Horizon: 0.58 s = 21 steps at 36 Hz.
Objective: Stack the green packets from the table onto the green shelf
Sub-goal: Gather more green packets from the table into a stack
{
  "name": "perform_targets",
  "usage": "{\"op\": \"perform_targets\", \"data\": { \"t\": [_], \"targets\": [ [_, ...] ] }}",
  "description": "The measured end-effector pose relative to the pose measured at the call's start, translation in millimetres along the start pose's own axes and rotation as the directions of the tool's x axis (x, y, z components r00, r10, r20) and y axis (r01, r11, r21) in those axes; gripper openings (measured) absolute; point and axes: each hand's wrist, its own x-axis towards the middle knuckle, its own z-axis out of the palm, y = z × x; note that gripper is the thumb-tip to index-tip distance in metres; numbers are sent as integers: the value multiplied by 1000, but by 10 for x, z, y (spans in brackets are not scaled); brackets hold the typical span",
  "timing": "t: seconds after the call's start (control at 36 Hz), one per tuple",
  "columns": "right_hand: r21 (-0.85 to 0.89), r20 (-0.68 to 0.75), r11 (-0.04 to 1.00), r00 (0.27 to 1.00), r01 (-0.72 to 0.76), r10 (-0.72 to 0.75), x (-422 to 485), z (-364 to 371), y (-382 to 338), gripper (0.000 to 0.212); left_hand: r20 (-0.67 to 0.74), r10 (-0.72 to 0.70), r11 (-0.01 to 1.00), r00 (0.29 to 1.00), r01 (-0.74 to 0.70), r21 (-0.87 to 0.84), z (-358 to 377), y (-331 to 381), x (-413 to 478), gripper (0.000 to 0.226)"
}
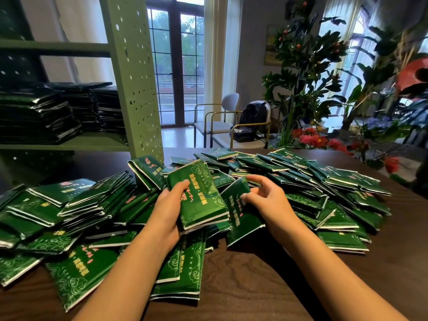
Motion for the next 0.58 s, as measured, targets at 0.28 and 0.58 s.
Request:
{"op": "perform_targets", "data": {
  "t": [0.28, 0.58],
  "targets": [
    [217, -71, 933, 958, 286, -277, -193, 87, -264, 36, 86, 267, 902, 960, -281, 329, 49, -124, -12, 99],
    [-55, 165, 932, 924, 357, -344, -331, 327, -131, 37, 104, 395, 807, 913, -399, 436, 213, -108, -140, 17]
  ]
}}
